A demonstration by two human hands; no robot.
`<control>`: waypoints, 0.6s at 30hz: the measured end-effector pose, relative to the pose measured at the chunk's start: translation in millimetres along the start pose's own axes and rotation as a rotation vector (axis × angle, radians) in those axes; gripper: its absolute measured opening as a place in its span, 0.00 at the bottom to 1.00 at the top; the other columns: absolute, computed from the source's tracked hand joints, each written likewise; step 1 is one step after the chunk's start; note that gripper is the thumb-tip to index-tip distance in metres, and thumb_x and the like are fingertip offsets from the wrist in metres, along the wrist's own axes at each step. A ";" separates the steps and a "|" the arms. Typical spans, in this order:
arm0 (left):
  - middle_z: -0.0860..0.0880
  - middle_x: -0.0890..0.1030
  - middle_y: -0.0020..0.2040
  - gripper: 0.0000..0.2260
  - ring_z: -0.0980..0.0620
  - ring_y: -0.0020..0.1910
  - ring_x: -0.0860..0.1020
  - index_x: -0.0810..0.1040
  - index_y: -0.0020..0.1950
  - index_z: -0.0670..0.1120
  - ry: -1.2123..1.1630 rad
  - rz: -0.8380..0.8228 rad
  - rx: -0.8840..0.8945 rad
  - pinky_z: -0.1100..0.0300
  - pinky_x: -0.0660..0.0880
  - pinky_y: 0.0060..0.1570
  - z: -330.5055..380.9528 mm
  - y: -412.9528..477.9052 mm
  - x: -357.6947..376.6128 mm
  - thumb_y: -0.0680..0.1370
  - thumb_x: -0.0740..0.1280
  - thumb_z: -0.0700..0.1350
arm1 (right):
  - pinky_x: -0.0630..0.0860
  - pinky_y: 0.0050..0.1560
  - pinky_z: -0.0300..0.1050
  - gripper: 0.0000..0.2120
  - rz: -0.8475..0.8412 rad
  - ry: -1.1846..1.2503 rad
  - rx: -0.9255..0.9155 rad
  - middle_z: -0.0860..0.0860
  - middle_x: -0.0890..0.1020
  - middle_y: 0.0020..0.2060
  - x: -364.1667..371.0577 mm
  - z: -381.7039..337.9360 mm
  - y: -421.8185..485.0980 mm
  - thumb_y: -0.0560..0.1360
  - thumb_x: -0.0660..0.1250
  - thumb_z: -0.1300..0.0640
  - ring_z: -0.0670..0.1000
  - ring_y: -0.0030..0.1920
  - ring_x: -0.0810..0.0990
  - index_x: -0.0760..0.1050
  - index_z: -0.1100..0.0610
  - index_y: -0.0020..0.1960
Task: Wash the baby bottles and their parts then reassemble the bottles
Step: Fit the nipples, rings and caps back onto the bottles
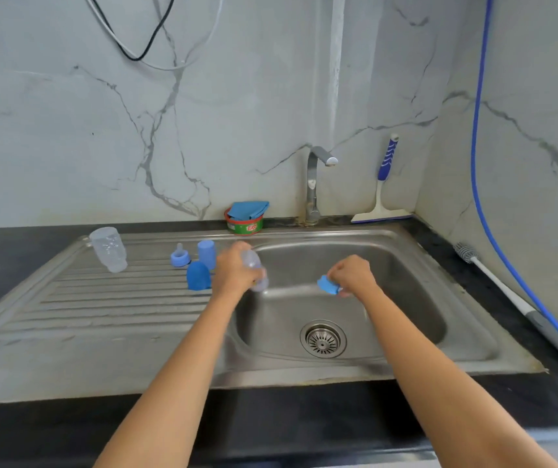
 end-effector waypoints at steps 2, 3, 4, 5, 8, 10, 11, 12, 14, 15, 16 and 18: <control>0.45 0.78 0.55 0.18 0.47 0.52 0.78 0.74 0.57 0.46 -0.243 0.015 -0.080 0.49 0.81 0.47 -9.7 -4.6 0.2 0.70 0.76 0.44 | 0.82 0.36 0.44 0.05 -0.024 0.118 -0.029 0.60 0.82 0.49 12.5 6.4 0.9 0.75 0.66 0.66 0.56 0.44 0.82 0.80 0.64 0.48; 0.45 0.78 0.55 0.17 0.47 0.52 0.79 0.74 0.55 0.47 -0.350 0.027 -0.110 0.50 0.81 0.45 -10.3 -5.8 -1.6 0.70 0.76 0.44 | 0.82 0.37 0.46 0.04 -0.070 0.270 -0.038 0.61 0.81 0.52 19.0 4.6 0.5 0.75 0.66 0.67 0.56 0.46 0.81 0.80 0.64 0.48; 0.45 0.78 0.55 0.16 0.47 0.53 0.79 0.74 0.53 0.47 -0.422 0.026 -0.137 0.52 0.82 0.43 -11.5 -5.9 -3.2 0.71 0.76 0.44 | 0.83 0.39 0.48 0.04 -0.109 0.391 -0.050 0.63 0.81 0.54 23.4 -2.1 -2.0 0.76 0.66 0.67 0.56 0.46 0.81 0.79 0.65 0.49; 0.45 0.78 0.54 0.15 0.47 0.53 0.80 0.74 0.53 0.47 -0.483 0.013 -0.166 0.54 0.81 0.42 -13.1 -5.8 -3.6 0.71 0.76 0.44 | 0.82 0.42 0.50 0.05 -0.137 0.472 -0.067 0.63 0.80 0.55 25.4 -10.0 -3.6 0.77 0.65 0.67 0.56 0.47 0.81 0.78 0.65 0.51; 0.43 0.80 0.54 0.15 0.46 0.51 0.82 0.75 0.54 0.44 -0.692 -0.055 -0.275 0.56 0.81 0.43 -20.3 -6.6 0.2 0.73 0.75 0.46 | 0.80 0.48 0.51 0.08 -0.209 0.649 -0.115 0.59 0.79 0.52 33.2 -34.8 -11.7 0.79 0.61 0.67 0.52 0.46 0.80 0.76 0.67 0.56; 0.41 0.82 0.55 0.18 0.47 0.51 0.83 0.76 0.57 0.41 -0.797 -0.122 -0.307 0.56 0.81 0.45 -18.3 -7.8 1.6 0.73 0.74 0.48 | 0.80 0.50 0.51 0.09 -0.265 0.703 -0.149 0.57 0.80 0.50 40.2 -47.3 -16.6 0.80 0.61 0.65 0.51 0.47 0.79 0.75 0.66 0.57; 0.40 0.82 0.55 0.19 0.47 0.51 0.83 0.76 0.59 0.39 -0.840 -0.148 -0.316 0.56 0.81 0.46 -16.6 -7.9 2.7 0.74 0.73 0.48 | 0.80 0.51 0.52 0.10 -0.285 0.716 -0.165 0.56 0.80 0.49 43.6 -51.4 -18.4 0.80 0.61 0.64 0.51 0.47 0.80 0.75 0.66 0.58; 0.40 0.82 0.55 0.20 0.47 0.51 0.83 0.76 0.60 0.38 -0.883 -0.163 -0.324 0.56 0.82 0.46 -15.5 -8.3 2.8 0.74 0.73 0.48 | 0.80 0.52 0.51 0.11 -0.297 0.731 -0.178 0.55 0.80 0.48 47.5 -55.1 -20.5 0.80 0.61 0.63 0.51 0.48 0.80 0.75 0.66 0.59; 0.39 0.82 0.55 0.19 0.45 0.52 0.82 0.75 0.61 0.37 -0.955 -0.173 -0.353 0.56 0.82 0.45 -12.2 -12.0 2.3 0.76 0.71 0.47 | 0.80 0.52 0.49 0.11 -0.318 0.777 -0.207 0.55 0.81 0.48 54.6 -60.9 -24.3 0.80 0.60 0.63 0.51 0.48 0.80 0.75 0.65 0.59; 0.39 0.81 0.56 0.19 0.45 0.53 0.82 0.75 0.61 0.36 -0.982 -0.170 -0.366 0.56 0.82 0.44 -10.1 -14.0 1.4 0.76 0.71 0.47 | 0.79 0.52 0.47 0.09 -0.331 0.802 -0.224 0.55 0.81 0.48 57.2 -63.4 -26.1 0.80 0.60 0.63 0.51 0.48 0.80 0.76 0.64 0.58; 0.38 0.81 0.56 0.20 0.44 0.53 0.82 0.74 0.61 0.35 -1.003 -0.164 -0.379 0.56 0.82 0.43 -9.2 -14.9 0.9 0.76 0.71 0.46 | 0.79 0.53 0.47 0.08 -0.344 0.825 -0.245 0.55 0.82 0.48 59.2 -66.3 -28.1 0.80 0.60 0.63 0.51 0.48 0.81 0.76 0.63 0.56; 0.38 0.80 0.56 0.21 0.43 0.52 0.82 0.74 0.61 0.35 -1.013 -0.147 -0.406 0.56 0.82 0.41 -9.7 -15.9 -1.2 0.74 0.73 0.46 | 0.80 0.54 0.47 0.08 -0.363 0.836 -0.303 0.54 0.82 0.48 62.0 -71.8 -30.8 0.80 0.61 0.65 0.50 0.48 0.82 0.76 0.61 0.55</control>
Point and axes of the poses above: each hand's wrist, its own y-axis towards the middle knuckle, its own x-axis out of the palm, z = x × y, the point moved 7 cm from there along y, towards the middle knuckle
